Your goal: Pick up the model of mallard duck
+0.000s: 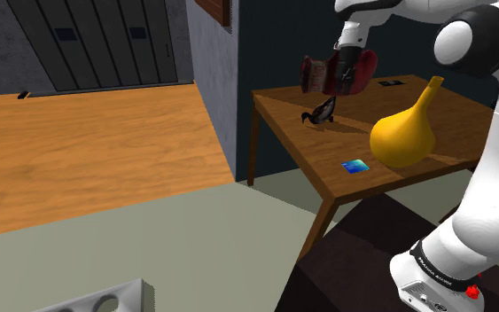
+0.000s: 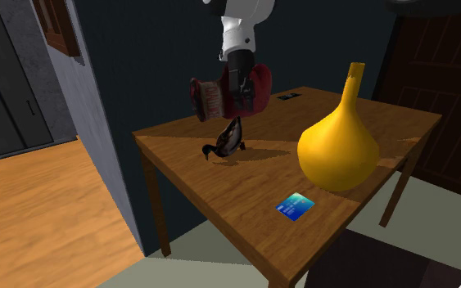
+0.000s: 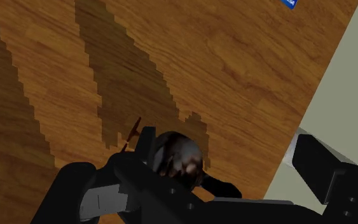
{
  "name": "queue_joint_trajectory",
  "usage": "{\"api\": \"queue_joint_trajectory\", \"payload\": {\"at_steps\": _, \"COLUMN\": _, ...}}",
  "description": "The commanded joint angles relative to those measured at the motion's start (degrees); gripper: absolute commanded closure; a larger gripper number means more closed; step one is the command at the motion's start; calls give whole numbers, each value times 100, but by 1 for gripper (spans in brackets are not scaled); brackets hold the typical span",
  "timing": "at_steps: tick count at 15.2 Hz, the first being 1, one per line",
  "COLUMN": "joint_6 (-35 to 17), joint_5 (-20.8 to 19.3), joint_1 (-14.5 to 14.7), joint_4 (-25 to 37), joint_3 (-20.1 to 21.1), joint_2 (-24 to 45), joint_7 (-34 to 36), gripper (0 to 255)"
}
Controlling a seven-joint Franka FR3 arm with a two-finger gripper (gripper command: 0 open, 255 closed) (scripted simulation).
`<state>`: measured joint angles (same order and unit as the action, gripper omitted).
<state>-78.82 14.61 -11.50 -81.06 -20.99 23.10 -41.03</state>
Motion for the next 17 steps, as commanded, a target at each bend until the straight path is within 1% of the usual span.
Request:
{"api": "queue_joint_trajectory", "payload": {"at_steps": 1, "joint_6": 336, "joint_5": 260, "joint_1": -247, "joint_4": 866, "joint_3": 57, "joint_2": 712, "joint_7": -158, "gripper": 0}}
{"api": "queue_joint_trajectory", "payload": {"at_steps": 2, "joint_6": 538, "joint_5": 377, "joint_1": -400, "joint_4": 1361, "joint_3": 98, "joint_2": 1084, "joint_7": -213, "gripper": 0}}
{"api": "queue_joint_trajectory", "payload": {"at_steps": 3, "joint_6": 541, "joint_5": 374, "joint_1": -412, "joint_4": 1373, "joint_3": 112, "joint_2": 1090, "joint_7": -211, "gripper": 0}}
{"api": "queue_joint_trajectory", "payload": {"at_steps": 10, "joint_6": -14, "joint_5": 370, "joint_1": -340, "joint_4": 825, "joint_3": 119, "joint_2": 1117, "joint_7": -315, "gripper": 0}}
{"api": "queue_joint_trajectory", "payload": {"at_steps": 12, "joint_6": -15, "joint_5": 370, "joint_1": -340, "joint_4": 824, "joint_3": 119, "joint_2": 1116, "joint_7": -315, "gripper": 0}}
{"api": "queue_joint_trajectory", "payload": {"at_steps": 13, "joint_6": -9, "joint_5": 370, "joint_1": -342, "joint_4": 832, "joint_3": 119, "joint_2": 1119, "joint_7": -315, "gripper": 255}}
{"api": "queue_joint_trajectory", "payload": {"at_steps": 17, "joint_6": -10, "joint_5": 367, "joint_1": -340, "joint_4": 819, "joint_3": 118, "joint_2": 1107, "joint_7": -316, "gripper": 255}}
